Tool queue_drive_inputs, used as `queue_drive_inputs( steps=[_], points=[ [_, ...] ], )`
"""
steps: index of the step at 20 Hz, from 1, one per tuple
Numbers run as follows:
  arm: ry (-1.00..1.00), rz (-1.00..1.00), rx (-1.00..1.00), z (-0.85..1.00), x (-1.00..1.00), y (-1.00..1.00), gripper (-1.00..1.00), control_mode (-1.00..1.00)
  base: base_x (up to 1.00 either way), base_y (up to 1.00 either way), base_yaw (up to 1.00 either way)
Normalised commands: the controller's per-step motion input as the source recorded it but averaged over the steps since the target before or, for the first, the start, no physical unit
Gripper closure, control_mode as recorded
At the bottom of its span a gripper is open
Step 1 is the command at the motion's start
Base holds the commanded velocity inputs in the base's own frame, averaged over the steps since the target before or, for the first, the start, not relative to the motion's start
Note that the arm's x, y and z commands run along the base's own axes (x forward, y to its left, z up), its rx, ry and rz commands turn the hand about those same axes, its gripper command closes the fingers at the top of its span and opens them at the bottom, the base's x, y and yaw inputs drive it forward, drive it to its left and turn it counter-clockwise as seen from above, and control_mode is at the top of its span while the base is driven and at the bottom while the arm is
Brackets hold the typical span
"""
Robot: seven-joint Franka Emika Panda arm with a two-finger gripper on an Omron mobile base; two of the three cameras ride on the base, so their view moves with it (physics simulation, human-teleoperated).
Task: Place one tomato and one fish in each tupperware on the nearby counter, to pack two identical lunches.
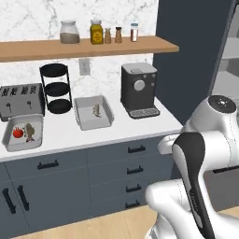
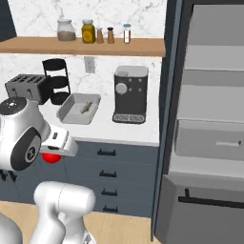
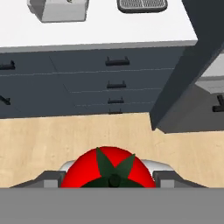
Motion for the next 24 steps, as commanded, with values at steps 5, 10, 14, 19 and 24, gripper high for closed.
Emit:
queue_drive_inputs(
  steps=[5,10,14,19,24],
  points=[
    [0.00,0.00,0.00,0.00,0.00,0.00,1.00,1.00,0.69,0.87,0.10],
    [0.00,0.00,0.00,0.00,0.00,0.00,1.00,1.00,0.89,0.43,0.01],
    [0.00,0.00,0.00,0.00,0.00,0.00,1.00,1.00,0.58,0.01,0.00],
    [0.00,0.00,0.00,0.00,0.00,0.00,1.00,1.00,0.43,0.00,0.00],
    [0.00,0.00,0.00,0.00,0.00,0.00,1.00,1.00,0.61,0.10,0.00]
  ],
)
